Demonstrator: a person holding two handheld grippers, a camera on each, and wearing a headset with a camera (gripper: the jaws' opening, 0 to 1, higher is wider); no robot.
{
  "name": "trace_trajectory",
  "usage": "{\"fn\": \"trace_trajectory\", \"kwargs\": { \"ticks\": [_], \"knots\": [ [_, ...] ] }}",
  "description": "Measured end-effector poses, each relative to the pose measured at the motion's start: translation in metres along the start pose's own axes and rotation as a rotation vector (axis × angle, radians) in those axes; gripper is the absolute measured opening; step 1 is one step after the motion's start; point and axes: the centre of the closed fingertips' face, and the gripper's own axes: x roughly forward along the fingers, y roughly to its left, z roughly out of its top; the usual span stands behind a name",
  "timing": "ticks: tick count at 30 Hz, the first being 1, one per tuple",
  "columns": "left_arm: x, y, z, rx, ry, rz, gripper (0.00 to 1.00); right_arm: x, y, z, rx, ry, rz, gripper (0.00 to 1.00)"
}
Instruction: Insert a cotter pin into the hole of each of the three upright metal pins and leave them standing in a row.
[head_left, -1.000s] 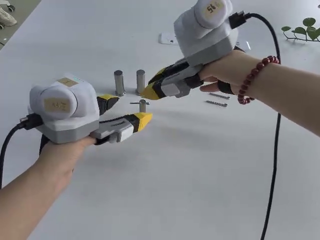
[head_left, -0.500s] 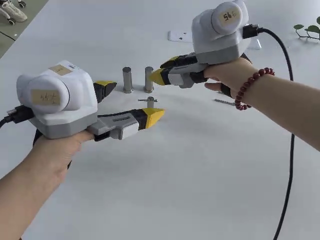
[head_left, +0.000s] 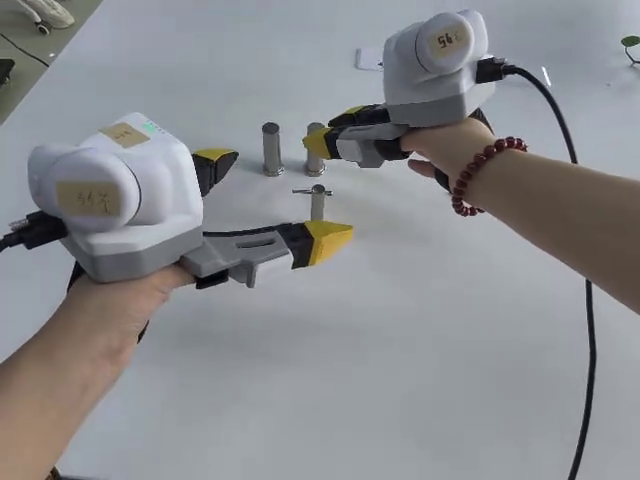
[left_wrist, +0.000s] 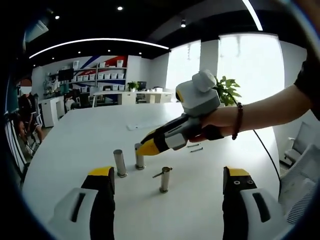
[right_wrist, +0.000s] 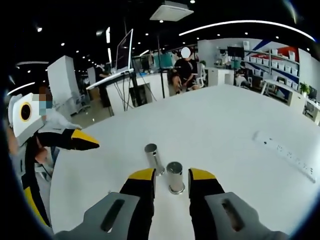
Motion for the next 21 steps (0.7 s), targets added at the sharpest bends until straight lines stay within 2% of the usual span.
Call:
{"fn": "trace_trajectory", "kwargs": {
  "ticks": [4,11,18,21],
  "knots": [
    [0.0,0.001,-0.002,0.006,0.009,0.005,0.94,0.006,0.003,-0.002,-0.021,0.012,-0.003,0.19],
    [-0.001,0.002,-0.003,0.002,0.009,0.0,0.99,0.015,0.001,-0.001,-0.017,0.004,-0.005,0.13],
    [-0.002,0.0,-0.008,0.007,0.027,-0.016,0.99,0.019,-0.008,-0.001,-0.004,-0.013,-0.017,0.1],
    [-0.002,-0.002,-0.008,0.008,0.025,-0.024,0.99,0.017,-0.007,-0.002,-0.026,-0.015,-0.022,0.09]
  ]
}}
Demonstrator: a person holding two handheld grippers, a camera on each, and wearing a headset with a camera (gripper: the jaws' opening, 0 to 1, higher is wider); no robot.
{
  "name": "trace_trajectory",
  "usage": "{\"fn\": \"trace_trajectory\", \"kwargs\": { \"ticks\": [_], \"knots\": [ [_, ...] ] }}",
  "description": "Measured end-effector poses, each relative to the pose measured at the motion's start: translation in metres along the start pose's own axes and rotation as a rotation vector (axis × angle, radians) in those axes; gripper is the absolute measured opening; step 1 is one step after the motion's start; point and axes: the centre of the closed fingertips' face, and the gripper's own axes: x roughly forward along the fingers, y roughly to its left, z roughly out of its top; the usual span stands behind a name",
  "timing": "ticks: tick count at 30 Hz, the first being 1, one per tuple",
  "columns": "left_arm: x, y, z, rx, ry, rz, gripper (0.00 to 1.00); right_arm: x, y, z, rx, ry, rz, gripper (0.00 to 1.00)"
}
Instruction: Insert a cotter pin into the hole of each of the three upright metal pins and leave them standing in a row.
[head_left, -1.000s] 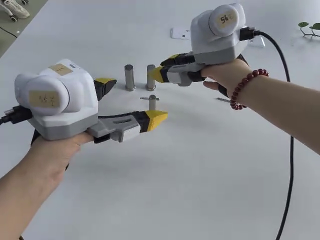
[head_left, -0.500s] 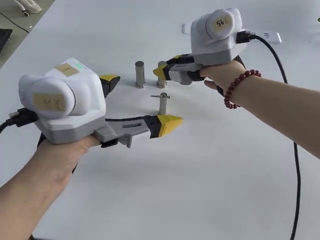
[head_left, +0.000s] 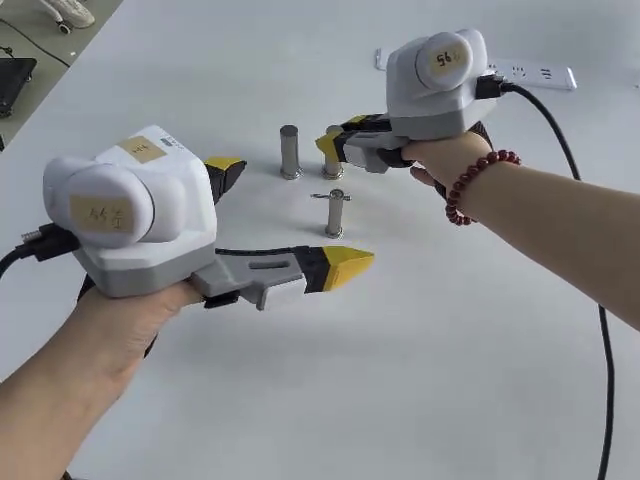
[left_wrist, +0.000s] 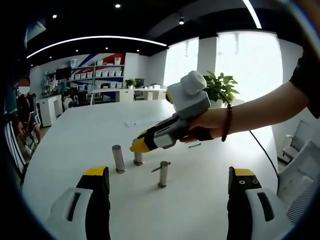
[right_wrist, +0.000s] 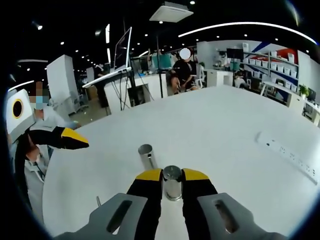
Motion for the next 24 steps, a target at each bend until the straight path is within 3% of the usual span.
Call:
{"fn": "trace_trajectory", "kwargs": {
  "ticks": [14,24],
  "knots": [
    [-0.002,-0.008,-0.001,0.013,0.007,-0.034,0.99,-0.006,0.0,-0.002,-0.005,0.022,-0.042,0.08],
    [-0.008,-0.011,-0.003,0.025,0.02,-0.042,0.99,-0.029,0.0,0.0,0.015,0.009,-0.058,0.08]
  ]
}}
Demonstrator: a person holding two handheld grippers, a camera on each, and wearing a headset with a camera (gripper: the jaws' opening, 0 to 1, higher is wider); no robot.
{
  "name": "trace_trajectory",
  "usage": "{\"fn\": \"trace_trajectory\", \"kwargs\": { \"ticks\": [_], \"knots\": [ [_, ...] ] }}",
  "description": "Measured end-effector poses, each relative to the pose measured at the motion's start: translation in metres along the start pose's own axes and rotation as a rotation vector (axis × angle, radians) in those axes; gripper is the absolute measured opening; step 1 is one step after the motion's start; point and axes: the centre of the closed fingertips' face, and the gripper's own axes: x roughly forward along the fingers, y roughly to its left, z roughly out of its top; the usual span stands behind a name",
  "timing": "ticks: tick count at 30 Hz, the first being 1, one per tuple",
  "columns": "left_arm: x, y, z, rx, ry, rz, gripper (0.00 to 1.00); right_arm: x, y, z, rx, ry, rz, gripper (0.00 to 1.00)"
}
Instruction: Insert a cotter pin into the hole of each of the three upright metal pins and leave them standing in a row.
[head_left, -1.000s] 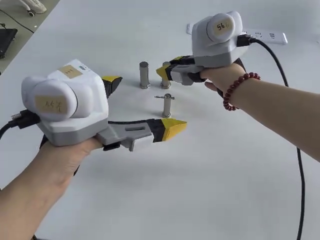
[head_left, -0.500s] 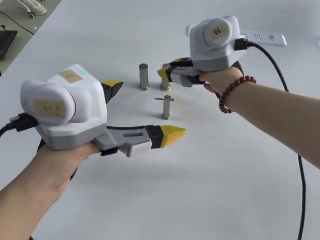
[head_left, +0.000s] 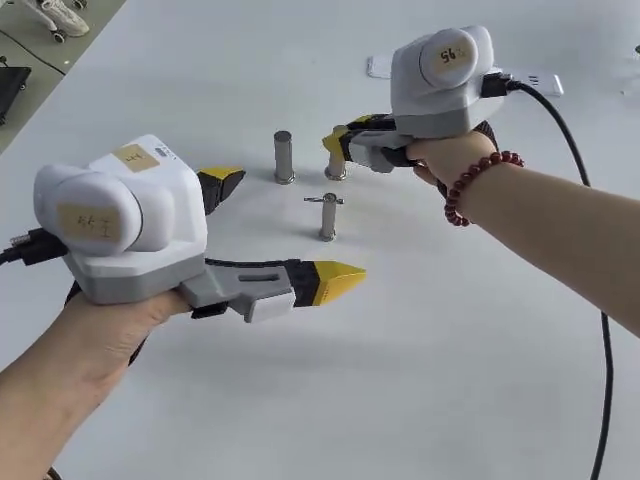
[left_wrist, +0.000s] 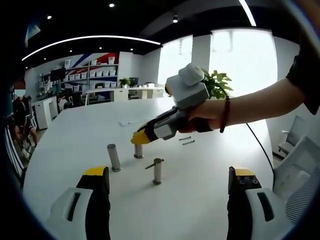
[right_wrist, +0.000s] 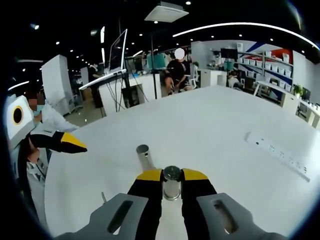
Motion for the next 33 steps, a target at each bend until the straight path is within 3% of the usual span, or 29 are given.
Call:
{"fn": "trace_trajectory", "kwargs": {
  "ticks": [9,16,22,33],
  "knots": [
    [-0.012,-0.006,0.001,0.009,0.004,0.003,0.99,-0.025,-0.007,-0.014,-0.002,0.035,-0.029,0.08],
    [-0.016,-0.008,0.003,0.003,-0.005,0.011,0.98,-0.053,0.0,-0.029,0.014,0.042,-0.068,0.08],
    [-0.019,-0.009,0.005,0.009,-0.01,0.018,0.97,-0.074,0.006,-0.04,0.068,0.046,-0.136,0.08],
    [-0.024,-0.014,0.007,0.017,-0.018,0.021,0.95,-0.102,0.024,-0.056,0.117,0.047,-0.224,0.08]
  ]
}}
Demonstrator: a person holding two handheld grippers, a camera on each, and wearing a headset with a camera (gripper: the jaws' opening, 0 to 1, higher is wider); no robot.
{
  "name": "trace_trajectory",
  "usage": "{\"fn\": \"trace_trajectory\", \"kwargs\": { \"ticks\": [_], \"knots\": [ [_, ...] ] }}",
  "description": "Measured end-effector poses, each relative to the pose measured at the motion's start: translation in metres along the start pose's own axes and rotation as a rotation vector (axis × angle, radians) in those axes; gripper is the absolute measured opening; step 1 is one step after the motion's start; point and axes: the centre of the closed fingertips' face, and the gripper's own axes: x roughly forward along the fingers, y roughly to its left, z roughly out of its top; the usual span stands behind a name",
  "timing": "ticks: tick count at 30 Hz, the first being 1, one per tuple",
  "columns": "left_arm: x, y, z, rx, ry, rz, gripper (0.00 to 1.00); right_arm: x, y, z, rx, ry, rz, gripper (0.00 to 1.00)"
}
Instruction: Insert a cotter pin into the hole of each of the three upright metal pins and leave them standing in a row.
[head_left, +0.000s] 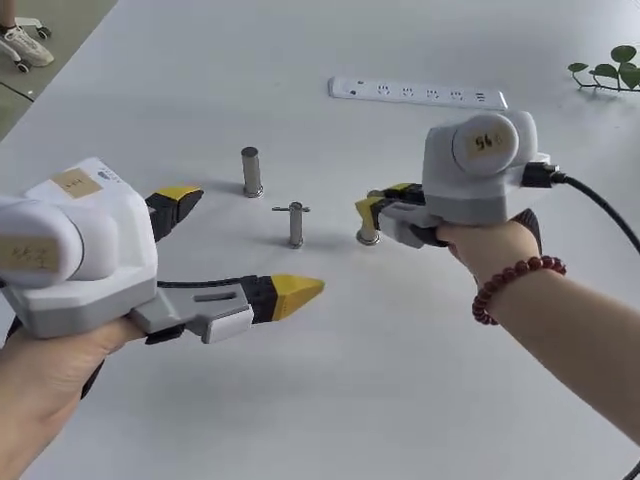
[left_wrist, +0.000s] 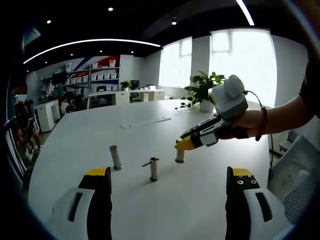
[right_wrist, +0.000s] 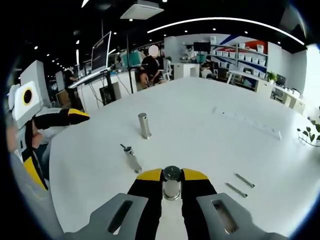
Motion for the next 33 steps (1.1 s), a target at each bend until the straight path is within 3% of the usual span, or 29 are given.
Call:
{"fn": "trace_trajectory", "kwargs": {
  "ticks": [8,16,33],
  "knots": [
    [-0.002,-0.003,0.004,0.005,-0.012,-0.006,0.95,-0.008,0.003,-0.014,0.038,0.018,-0.044,0.08],
    [-0.004,-0.007,0.0,0.012,-0.002,-0.013,0.95,-0.006,0.006,-0.026,0.05,0.021,-0.045,0.08],
    [-0.003,-0.011,-0.003,0.011,0.007,-0.025,0.93,-0.006,0.011,-0.031,0.053,0.001,-0.034,0.09]
  ]
}}
